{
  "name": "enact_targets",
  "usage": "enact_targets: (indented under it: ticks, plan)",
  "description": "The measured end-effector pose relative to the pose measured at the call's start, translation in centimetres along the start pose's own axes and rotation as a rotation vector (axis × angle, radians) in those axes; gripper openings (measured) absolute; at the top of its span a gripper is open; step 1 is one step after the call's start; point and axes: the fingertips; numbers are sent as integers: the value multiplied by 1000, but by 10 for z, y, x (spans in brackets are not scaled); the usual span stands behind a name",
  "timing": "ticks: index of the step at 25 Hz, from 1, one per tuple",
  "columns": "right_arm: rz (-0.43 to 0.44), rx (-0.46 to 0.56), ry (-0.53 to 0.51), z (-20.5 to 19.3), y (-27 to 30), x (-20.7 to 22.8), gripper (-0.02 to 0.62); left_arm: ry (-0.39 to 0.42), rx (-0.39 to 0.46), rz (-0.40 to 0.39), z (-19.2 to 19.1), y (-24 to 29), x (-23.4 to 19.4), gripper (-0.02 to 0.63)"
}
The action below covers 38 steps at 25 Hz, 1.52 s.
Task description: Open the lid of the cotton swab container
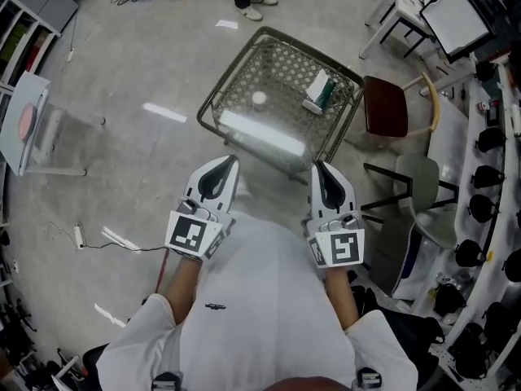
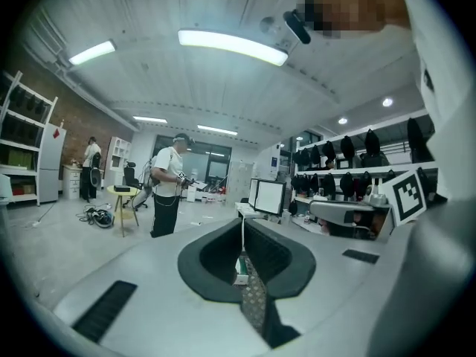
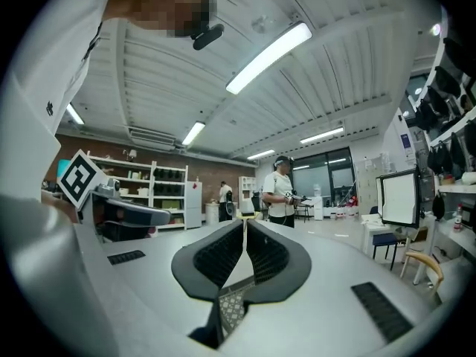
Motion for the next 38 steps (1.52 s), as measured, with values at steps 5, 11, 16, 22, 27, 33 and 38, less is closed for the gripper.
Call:
enact_targets:
  ticks: [5, 11, 16, 22, 27, 33, 38]
  plan:
    - [-52, -16, 2, -3, 63, 1, 0, -14, 13, -14, 12, 22, -58, 9]
    - [-90, -16, 14, -2, 117, -7, 0, -17, 17, -37, 22, 38, -114, 9]
    - [-96, -37, 12, -5, 140, -11, 0, -21, 7, -69, 26, 52, -131, 9]
    - [-84, -65, 44, -22, 153, -2, 0, -37, -28, -78, 15, 72, -130, 9]
    - [-70, -77, 61, -31, 163, 4, 0, -38, -62, -84, 5, 83, -129, 9]
    - [-72, -92, 80, -54, 181, 21, 0, -26, -116, -98, -16, 108, -132, 9]
    - [-85, -129, 84, -70, 192, 30, 0, 17, -157, -115, -45, 132, -138, 9]
Point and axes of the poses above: the fingertips, and each gripper's own axes: y forward along the fingers, x to its right, z out of its top, and after that the axes turned 1 degree about -z, right-handed
